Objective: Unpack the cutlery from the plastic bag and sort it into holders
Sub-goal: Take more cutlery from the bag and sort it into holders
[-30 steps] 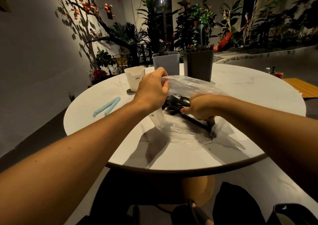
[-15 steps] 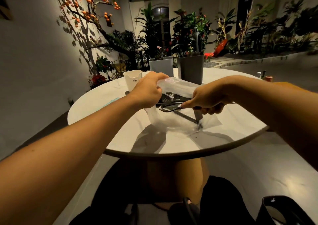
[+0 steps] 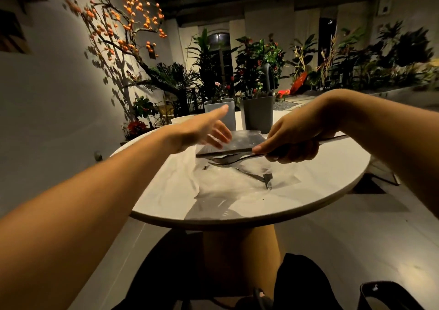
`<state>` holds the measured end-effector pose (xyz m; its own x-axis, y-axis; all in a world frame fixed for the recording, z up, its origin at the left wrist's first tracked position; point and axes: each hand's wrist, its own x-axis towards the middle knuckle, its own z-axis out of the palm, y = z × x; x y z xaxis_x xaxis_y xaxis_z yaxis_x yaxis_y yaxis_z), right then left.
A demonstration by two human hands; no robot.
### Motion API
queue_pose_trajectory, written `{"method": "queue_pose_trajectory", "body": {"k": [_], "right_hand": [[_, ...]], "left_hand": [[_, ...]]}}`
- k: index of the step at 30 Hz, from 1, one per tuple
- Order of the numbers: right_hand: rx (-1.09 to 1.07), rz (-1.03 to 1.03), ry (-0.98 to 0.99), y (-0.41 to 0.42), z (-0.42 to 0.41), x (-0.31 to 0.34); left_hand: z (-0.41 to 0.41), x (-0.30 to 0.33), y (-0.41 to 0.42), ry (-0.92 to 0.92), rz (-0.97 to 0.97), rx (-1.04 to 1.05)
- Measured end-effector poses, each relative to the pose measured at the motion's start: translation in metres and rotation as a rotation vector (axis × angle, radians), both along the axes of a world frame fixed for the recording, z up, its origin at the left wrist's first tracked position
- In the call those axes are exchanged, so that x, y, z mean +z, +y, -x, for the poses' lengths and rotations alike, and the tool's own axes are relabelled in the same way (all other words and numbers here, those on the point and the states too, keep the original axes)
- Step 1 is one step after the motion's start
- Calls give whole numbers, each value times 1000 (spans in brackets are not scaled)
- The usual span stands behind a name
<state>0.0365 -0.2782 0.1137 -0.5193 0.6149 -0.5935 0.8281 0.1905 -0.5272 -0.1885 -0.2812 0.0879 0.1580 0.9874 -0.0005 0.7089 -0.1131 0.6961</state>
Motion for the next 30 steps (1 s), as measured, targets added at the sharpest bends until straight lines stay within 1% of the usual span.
{"method": "queue_pose_trajectory", "body": {"k": [2,3,5,7,8,10,12,14,16,18,20,24,27,30], "right_hand": [[-14,20,97,0,-7,3],[-30,17,156,0,-8,2],[-79,9,296,2,-7,-2],[-119,-17,419,6,-2,-7],[-133,-48,462,9,2,-10],[-167,-112,521,17,13,-13],[-201,-156,561,24,26,-15],[-198,-196,568,32,40,-17],[-182,-227,571,45,53,-20],[-178,-279,586,58,63,-22],[-190,-346,614,72,73,-23],[-181,-550,626,100,94,-26],[-157,-654,719,118,110,-33],[-159,-694,782,138,123,-44]], "left_hand": [[5,10,-4,-265,123,12],[6,13,-6,-384,125,40],[8,16,-6,-625,29,136],[11,16,1,-766,-98,274],[14,16,5,-795,-130,326],[18,13,12,-838,-71,328],[16,5,16,-850,46,245],[10,-3,23,-859,88,159],[7,-9,36,-906,54,144],[7,-11,47,-955,10,172],[7,-11,58,-972,8,177],[5,-16,81,-1027,2,172],[1,-20,98,-1095,-25,162],[4,-26,119,-1131,-48,163]]}}
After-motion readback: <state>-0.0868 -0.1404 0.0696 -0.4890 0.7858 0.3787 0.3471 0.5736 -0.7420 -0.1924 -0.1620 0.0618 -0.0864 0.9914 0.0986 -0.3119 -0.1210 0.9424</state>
